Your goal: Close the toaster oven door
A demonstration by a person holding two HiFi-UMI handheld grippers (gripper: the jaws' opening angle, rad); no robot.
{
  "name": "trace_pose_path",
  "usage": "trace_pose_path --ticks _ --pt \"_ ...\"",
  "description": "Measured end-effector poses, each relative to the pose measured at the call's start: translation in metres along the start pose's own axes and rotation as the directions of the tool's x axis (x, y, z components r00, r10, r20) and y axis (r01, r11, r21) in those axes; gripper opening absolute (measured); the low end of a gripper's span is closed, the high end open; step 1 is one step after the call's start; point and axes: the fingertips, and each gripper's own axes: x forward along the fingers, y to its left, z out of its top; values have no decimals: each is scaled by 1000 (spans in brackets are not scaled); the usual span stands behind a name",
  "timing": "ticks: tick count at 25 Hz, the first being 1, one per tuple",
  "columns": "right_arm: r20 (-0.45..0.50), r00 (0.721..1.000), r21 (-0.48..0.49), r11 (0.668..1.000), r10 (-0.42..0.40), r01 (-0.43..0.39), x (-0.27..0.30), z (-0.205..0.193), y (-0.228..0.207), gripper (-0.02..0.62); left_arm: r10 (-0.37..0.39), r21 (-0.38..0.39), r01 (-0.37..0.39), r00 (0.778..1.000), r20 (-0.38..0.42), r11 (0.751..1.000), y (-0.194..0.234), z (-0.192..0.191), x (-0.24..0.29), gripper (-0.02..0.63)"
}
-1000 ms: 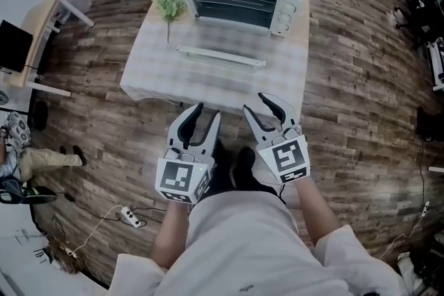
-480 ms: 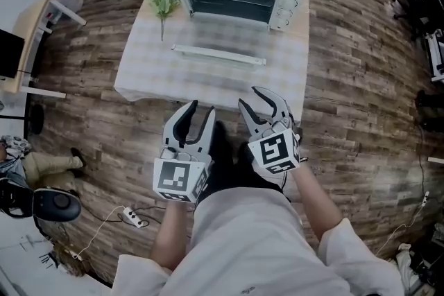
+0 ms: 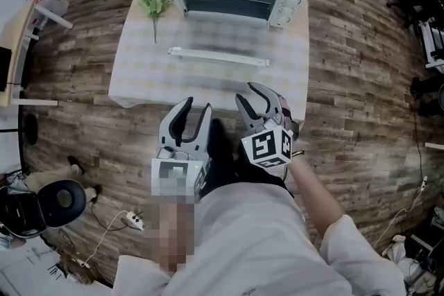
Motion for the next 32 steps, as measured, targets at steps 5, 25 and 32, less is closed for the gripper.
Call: trace_pose_path --ticks 5,25,32 --pt "-46 998 -49 998 -31 29 25 -8 0 149 -13 7 13 1000 -12 1000 22 -5 12 143" --pt "-231 963 -247 965 -143 84 112 -62 1 138 -109 31 112 990 -87 993 84 -29 73 143" --pt "-288 939 -333 939 -186 84 130 -80 -1 138 -130 43 135 986 -103 990 99 -30 89 143"
